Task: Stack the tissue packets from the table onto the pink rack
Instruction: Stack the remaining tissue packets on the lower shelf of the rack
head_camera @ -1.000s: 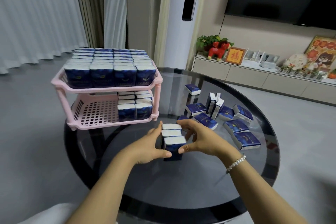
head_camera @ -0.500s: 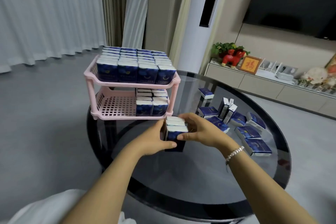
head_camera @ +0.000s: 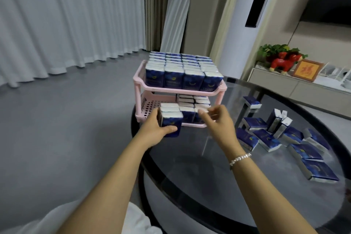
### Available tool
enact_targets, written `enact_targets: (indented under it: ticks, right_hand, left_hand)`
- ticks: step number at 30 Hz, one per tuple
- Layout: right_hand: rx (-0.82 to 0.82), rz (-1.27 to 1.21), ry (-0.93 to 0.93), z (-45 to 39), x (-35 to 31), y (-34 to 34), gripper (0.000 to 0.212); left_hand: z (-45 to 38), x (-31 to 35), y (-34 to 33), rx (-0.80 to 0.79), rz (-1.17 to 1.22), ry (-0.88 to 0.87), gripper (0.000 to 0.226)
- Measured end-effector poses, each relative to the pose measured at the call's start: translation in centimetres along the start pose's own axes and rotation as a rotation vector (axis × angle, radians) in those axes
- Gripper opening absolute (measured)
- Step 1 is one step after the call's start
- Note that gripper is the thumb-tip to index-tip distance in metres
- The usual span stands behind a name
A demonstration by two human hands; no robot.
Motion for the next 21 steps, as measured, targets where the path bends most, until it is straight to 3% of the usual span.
enact_targets:
  ticks: [2,4,6,9,14,21]
  right_hand:
    - [0.245,0.117,-0.061,-0.2,1.5,0.9,0.035]
    - [0.315,0.138,-0.142,-0.7,3.3,0.8,0.048]
    - [0.267,0.051,-0.181,-1.5,5.0,-0.2,0.055]
    - [0.169,-0.045,-0.168,-2.5,6.8,-2.2,0.035]
    - [0.225,-0.049,-0.134,-3.2,8.7,-2.4,0.017]
    - [0.251,-0.028,-0.122,-3.5,9.4,-2.5,0.018]
  left_hand:
    - [-1.3,-0.9,1.3,0.079,0.012,0.024,0.069]
    - [-2.6,-1.6,2.1,0.133,0.014,0.037,0.070]
    - [-4.2,-2.2,2.2,0.157,-0.012,0.050,0.071]
    - [-6.4,-2.5,1.9,0.159,-0.101,0.089,0.074]
    - [-9.9,-3.4,2.0,0.125,-0.223,0.143,0.074]
    - [-13.8,-3.7,1.3,0.063,-0.246,0.118,0.064]
Point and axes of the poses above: each hand's wrist, its own z-axis away from the middle knuckle, its own y-axis out of the back of the hand, x = y × z, the point moved 6 cm from there along -z, towards the middle knuckle, and after that the axes turned 10 degrees about -x, right-handed, at the moved point
